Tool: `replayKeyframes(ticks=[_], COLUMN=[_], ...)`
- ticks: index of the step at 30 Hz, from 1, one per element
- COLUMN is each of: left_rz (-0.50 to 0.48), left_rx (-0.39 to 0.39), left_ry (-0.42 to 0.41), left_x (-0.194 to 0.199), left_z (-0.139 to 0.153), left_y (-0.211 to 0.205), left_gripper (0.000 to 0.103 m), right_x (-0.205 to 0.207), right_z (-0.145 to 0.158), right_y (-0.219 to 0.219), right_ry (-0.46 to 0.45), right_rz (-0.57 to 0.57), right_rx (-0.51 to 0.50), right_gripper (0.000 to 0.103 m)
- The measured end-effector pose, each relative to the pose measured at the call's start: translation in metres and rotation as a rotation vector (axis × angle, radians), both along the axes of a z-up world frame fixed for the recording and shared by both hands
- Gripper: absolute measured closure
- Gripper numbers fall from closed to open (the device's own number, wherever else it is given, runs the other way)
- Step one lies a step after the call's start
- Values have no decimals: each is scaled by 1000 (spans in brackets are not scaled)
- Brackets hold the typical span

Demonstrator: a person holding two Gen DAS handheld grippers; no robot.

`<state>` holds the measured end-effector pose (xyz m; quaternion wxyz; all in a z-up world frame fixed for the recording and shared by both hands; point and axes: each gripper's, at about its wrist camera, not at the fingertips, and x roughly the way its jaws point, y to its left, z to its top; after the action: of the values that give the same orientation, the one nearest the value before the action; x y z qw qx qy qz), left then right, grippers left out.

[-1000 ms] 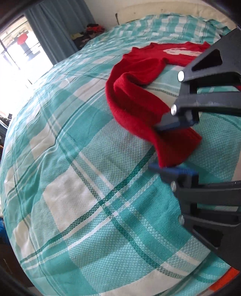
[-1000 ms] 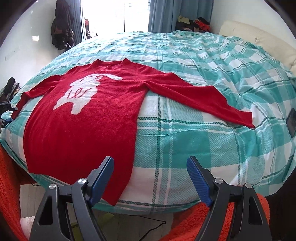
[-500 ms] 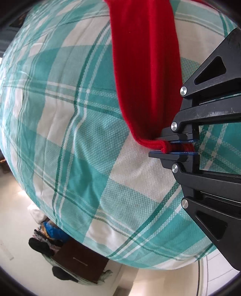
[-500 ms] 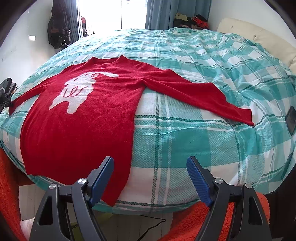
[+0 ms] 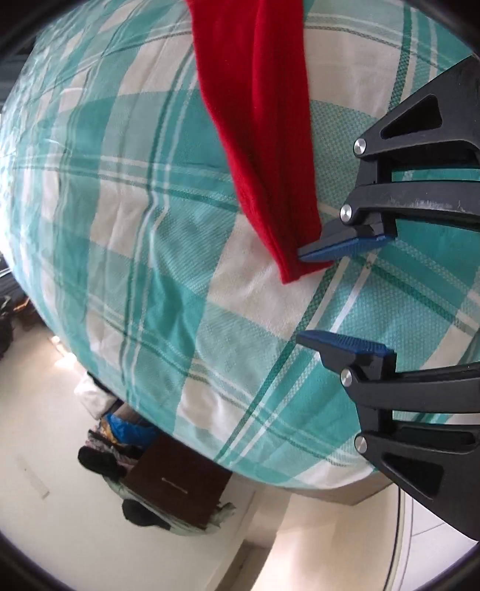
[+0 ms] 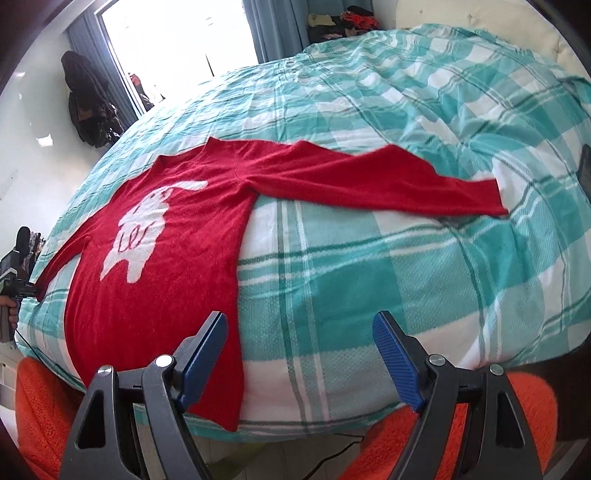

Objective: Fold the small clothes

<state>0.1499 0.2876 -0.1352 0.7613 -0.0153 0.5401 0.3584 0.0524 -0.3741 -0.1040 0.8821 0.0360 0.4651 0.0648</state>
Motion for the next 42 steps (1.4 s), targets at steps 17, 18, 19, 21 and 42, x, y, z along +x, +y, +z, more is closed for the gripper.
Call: replayKeyframes(ticks=[17,18,19,21,42], left_rz=[-847,-876,-898,-922,-959], left_rx=[-291,-290,-285,-334,-572], left_ry=[-1,29,51,63,30], left_x=[287,294,297,300,296], left_z=[-34,-41,-47,-52,-45], left_y=[-241,-246,-249,-248,-218], left_gripper=[35,29,27,53,50], right_x=[372,381,388,395,383], right_z=[-44,-52,-61,-79,-78], right_y=[153,159,164,172,185], right_ry=[127,147,167,253,133], right_rz=[624,640,658,714,694], right_rx=[27,31,27,37,-133], right_gripper=[32,34,36,67,73])
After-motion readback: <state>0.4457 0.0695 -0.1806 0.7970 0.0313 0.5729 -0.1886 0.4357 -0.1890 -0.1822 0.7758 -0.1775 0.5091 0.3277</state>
